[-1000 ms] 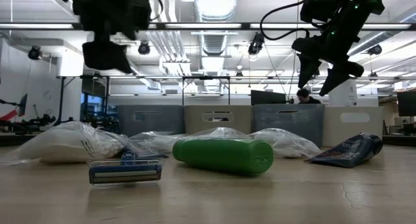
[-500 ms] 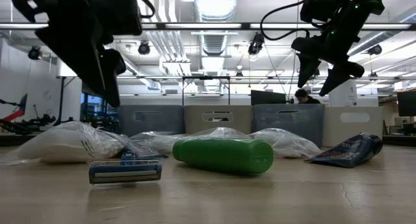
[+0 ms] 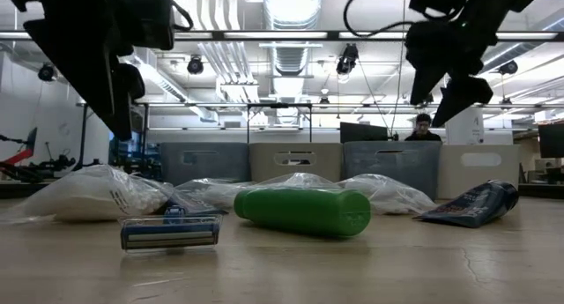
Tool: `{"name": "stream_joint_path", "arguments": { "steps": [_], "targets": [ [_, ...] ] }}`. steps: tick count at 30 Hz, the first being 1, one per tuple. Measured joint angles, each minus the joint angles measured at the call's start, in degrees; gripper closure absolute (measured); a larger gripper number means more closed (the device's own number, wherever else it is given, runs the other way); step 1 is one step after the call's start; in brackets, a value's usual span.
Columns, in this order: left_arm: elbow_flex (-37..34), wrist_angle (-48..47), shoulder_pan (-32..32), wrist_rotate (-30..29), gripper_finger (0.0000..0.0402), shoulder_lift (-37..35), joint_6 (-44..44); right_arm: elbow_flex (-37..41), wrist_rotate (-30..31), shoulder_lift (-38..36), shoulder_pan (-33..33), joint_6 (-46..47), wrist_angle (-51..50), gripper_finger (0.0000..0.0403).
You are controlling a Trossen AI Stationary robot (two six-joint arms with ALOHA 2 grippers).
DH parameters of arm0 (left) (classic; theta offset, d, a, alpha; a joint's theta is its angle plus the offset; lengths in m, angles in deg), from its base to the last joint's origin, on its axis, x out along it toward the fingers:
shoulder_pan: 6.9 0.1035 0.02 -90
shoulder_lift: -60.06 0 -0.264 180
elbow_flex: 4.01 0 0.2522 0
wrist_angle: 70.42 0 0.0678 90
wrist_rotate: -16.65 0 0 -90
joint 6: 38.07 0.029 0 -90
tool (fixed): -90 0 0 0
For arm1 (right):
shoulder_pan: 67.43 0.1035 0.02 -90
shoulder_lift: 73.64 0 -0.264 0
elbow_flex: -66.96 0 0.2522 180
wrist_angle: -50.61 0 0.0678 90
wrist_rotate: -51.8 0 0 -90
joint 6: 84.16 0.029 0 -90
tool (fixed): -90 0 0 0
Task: Pick & Place Travel size toiletries
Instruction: Put the right blue shave cream into the right black bin
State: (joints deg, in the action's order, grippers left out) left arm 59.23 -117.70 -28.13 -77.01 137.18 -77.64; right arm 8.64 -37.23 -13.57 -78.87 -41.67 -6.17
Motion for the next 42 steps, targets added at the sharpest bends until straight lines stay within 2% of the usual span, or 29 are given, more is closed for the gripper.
{"name": "stream_joint_path", "arguments": {
  "steps": [3,8,14,21,24,27,34,42],
  "targets": [
    [0.0,0.0,0.0,-0.2,0.011,-0.5,0.0,0.0,-0.5,0.0,4.7,-2.2,0.0,0.0039],
    [0.0,-1.4,0.0,-0.3,0.011,-0.5,1.7,0.0,-5.1,0.0,12.2,-3.5,0.1,0.0039],
    [-0.1,-3.2,0.0,-0.4,0.011,-0.5,4.5,0.0,-5.4,1.2,19.2,-6.6,0.5,0.0039],
    [-0.1,-3.5,0.0,-0.5,0.011,-0.5,6.4,-0.3,-6.1,8.9,26.5,-18.3,1.5,0.0039],
    [-0.1,-3.5,0.0,-0.6,0.011,-0.5,6.4,-1.8,-4.0,13.6,29.2,-24.5,1.6,0.0039],
    [-0.1,-3.5,0.0,-0.6,0.011,-0.5,5.7,-3.6,-1.4,18.0,30.8,-29.7,1.2,0.0039],
    [-0.1,-3.6,0.0,-0.8,0.011,-0.5,3.6,-5.1,-1.0,24.4,31.3,-34.3,1.4,0.0042],
    [-0.1,-4.0,-0.1,-0.8,0.011,-0.5,4.0,-4.7,-1.4,27.5,31.7,-38.5,5.8,0.0097]
  ]
}}
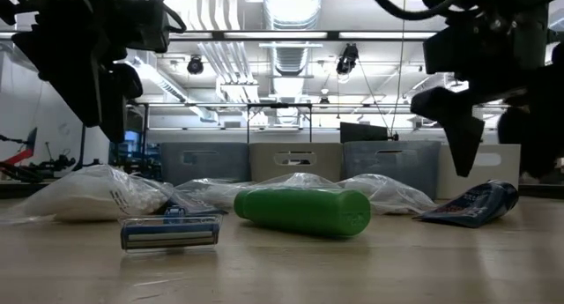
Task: Pick & Place Travel size toiletries
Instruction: Put the right blue shave cream into the right black bin
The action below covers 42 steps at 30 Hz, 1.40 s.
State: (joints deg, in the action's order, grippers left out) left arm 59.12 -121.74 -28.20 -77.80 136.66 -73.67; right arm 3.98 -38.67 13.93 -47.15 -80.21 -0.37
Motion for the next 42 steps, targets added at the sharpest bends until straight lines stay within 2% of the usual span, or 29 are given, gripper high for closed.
{"name": "stream_joint_path", "arguments": {
  "steps": [11,18,22,28,32,35,38,42],
  "targets": [
    [0.0,-0.6,0.0,0.0,0.011,0.0,0.9,-0.2,0.0,7.2,0.2,-1.2,1.4,0.0148],
    [0.0,-0.9,0.0,0.0,0.011,0.0,0.9,-0.3,-0.5,8.0,0.2,-1.7,2.5,0.0207],
    [0.0,-0.8,0.0,0.0,0.011,0.0,0.9,-0.6,-0.4,8.1,0.2,-2.5,3.0,0.0225],
    [0.0,-0.8,0.0,-0.4,0.011,0.0,0.9,-0.7,0.3,8.2,0.2,-6.9,4.2,0.0203],
    [0.0,-0.8,0.0,-0.8,0.011,0.0,0.1,-0.7,0.5,8.2,0.2,-7.4,4.2,0.0175],
    [0.0,-0.8,-0.1,-0.9,0.011,0.0,-0.4,-0.7,0.4,8.2,0.2,-7.2,4.1,0.0172],
    [0.0,-0.8,-0.2,-1.1,0.011,0.0,-0.4,-0.7,0.2,8.2,0.2,-7.0,4.0,0.0194],
    [0.0,-0.8,-0.2,-1.2,0.011,0.0,-0.4,-0.9,-0.7,8.2,0.2,-3.7,3.4,0.0255]
  ]
}}
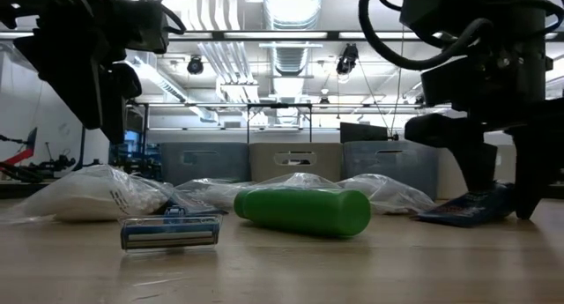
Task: Pick & Place Travel size toiletries
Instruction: Put the right blue shave cream into the right black bin, then put the blue shave cream into the right black bin
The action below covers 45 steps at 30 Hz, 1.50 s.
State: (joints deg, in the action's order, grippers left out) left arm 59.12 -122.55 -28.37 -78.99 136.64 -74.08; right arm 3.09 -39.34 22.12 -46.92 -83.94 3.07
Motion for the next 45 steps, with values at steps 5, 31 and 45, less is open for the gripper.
{"name": "stream_joint_path", "arguments": {
  "steps": [5,31,45],
  "targets": [
    [0.0,0.0,0.0,-0.1,0.011,0.0,0.0,-0.5,-2.4,-0.5,0.0,9.5,-0.6,0.0284],
    [0.0,-0.7,1.8,-14.9,0.011,0.0,0.1,0.8,18.2,-22.9,-23.3,75.1,-2.3,0.0273],
    [0.0,-1.2,1.8,-14.9,0.011,0.0,-2.1,0.8,10.3,-17.3,-28.9,70.4,1.4,0.0157]
  ]
}}
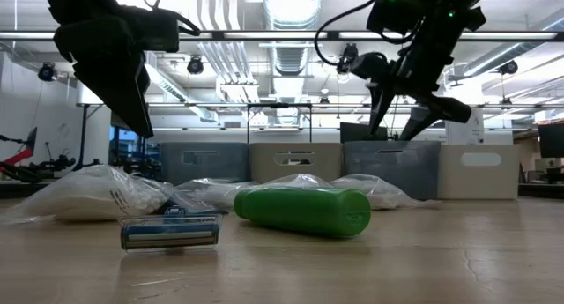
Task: Pick & Place Travel size toiletries
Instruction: Put the blue shave cream into the right black bin
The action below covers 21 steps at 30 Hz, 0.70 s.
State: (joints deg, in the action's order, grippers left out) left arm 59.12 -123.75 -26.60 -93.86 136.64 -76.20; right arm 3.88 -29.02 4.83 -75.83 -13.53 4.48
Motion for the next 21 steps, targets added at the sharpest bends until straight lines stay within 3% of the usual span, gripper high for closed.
{"name": "stream_joint_path", "arguments": {
  "steps": [12,17,21],
  "targets": [
    [0.0,0.1,0.0,0.0,0.011,0.0,0.2,0.0,0.7,-5.9,3.8,-8.0,1.3,0.0103],
    [-0.1,0.4,0.0,2.6,0.011,0.3,16.1,0.0,-3.0,-6.2,4.8,-14.9,1.3,0.0086],
    [-1.8,5.1,1.5,2.9,0.0111,1.3,26.8,0.0,-3.3,-6.0,4.8,-15.3,1.3,0.0076]
  ]
}}
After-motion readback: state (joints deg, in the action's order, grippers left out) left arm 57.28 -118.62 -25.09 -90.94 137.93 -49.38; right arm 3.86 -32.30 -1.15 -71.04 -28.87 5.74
